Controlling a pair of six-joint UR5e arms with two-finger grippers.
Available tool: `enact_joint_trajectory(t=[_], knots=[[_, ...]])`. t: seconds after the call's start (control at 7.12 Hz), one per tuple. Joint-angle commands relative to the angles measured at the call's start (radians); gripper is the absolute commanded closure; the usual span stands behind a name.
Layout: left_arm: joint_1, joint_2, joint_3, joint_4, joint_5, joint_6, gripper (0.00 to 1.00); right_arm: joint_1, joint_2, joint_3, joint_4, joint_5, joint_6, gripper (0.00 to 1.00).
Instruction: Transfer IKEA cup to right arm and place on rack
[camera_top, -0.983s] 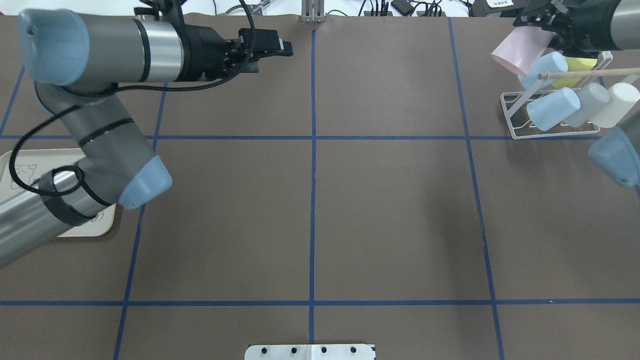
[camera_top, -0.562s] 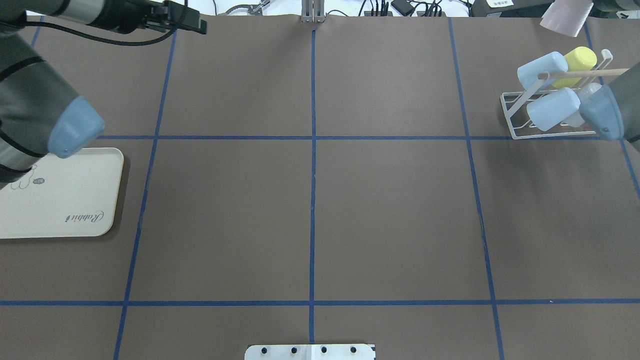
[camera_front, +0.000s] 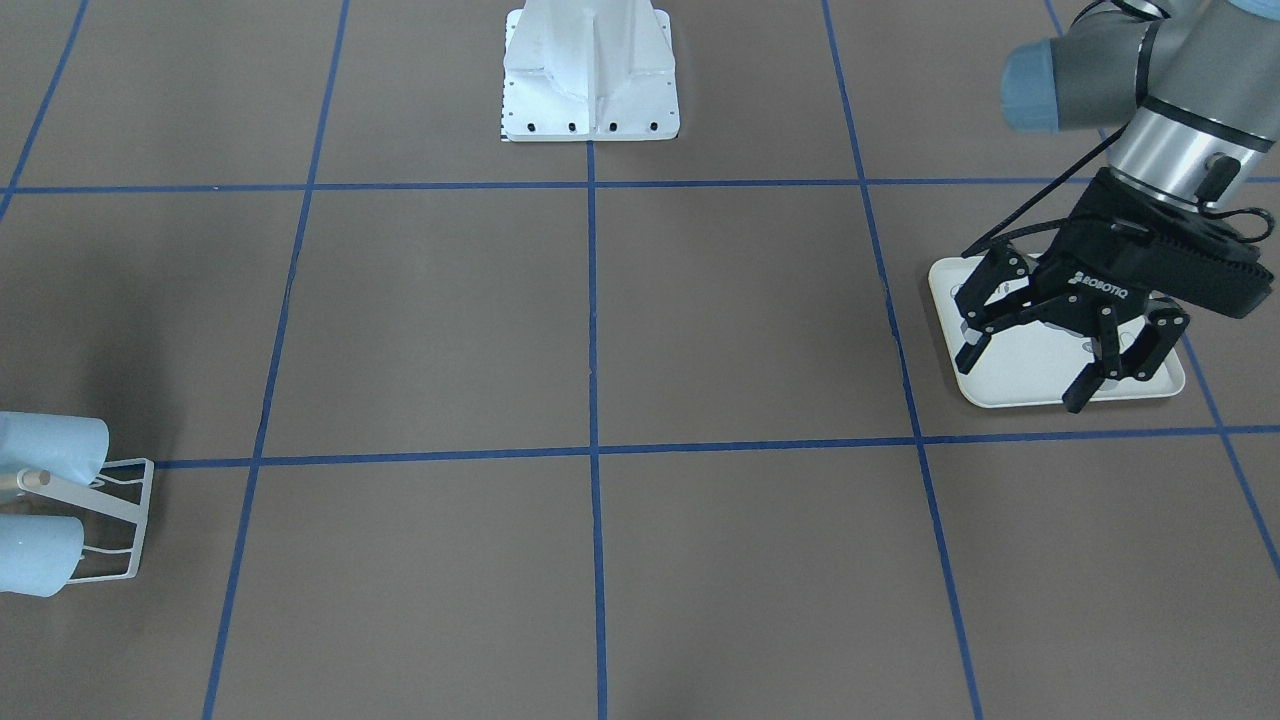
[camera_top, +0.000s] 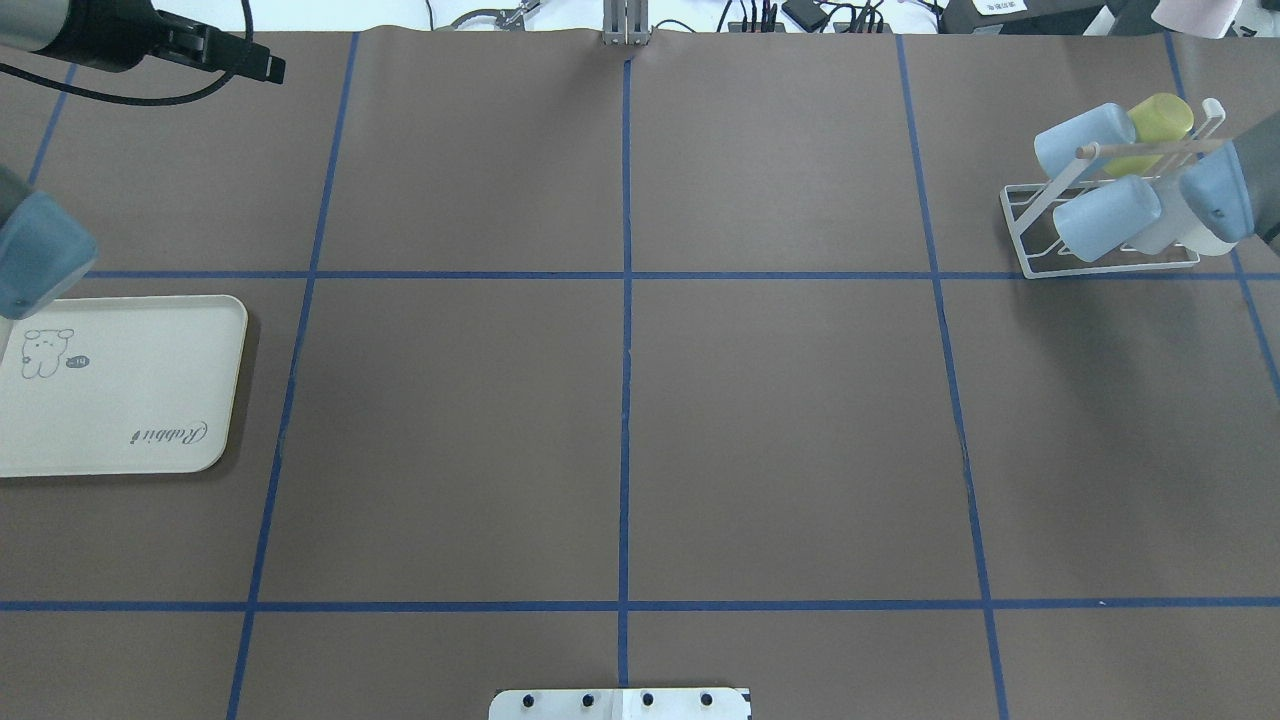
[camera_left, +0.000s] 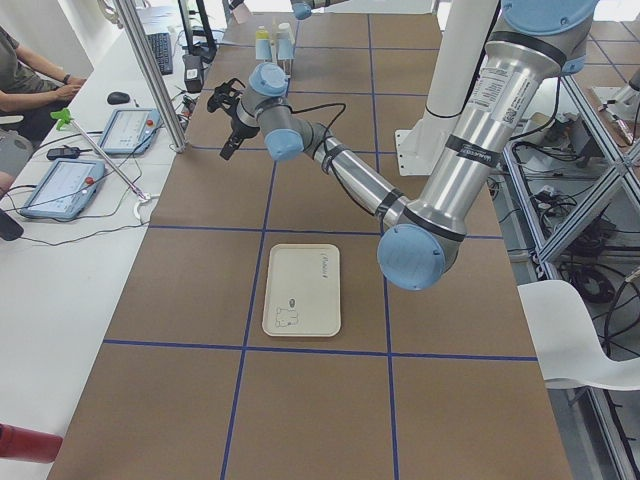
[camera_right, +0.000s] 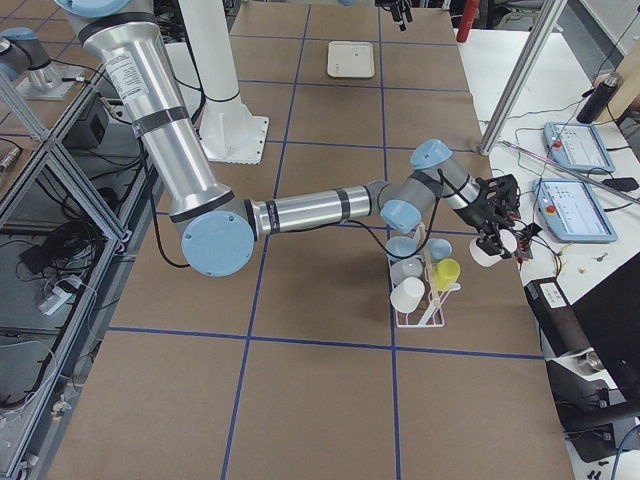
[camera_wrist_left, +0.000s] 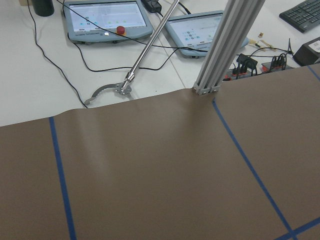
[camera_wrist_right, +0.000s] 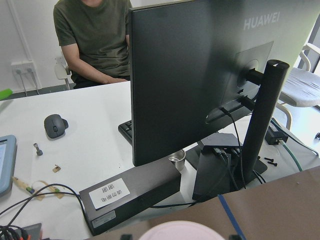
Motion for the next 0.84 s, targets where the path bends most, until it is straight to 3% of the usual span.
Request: enact_joint_trajectory(t=[0.0, 0.42, 0.7], knots=[[-0.005, 0.023, -0.007, 0.001, 0.0, 0.021, 0.0, -0.007, -0.017, -0.04, 0.096, -0.034, 0.058, 1.0], [-0.006, 0.025, -0.013, 0.001, 0.0, 0.022, 0.0, -0.016, -0.115, -0.036, 0.206, -0.065, 0.14, 1.0], [-0.006, 0.025, -0.018, 0.002, -0.001, 0.021, 0.0, -0.025, -0.143, -0.036, 0.219, -0.092, 0.138, 1.0]])
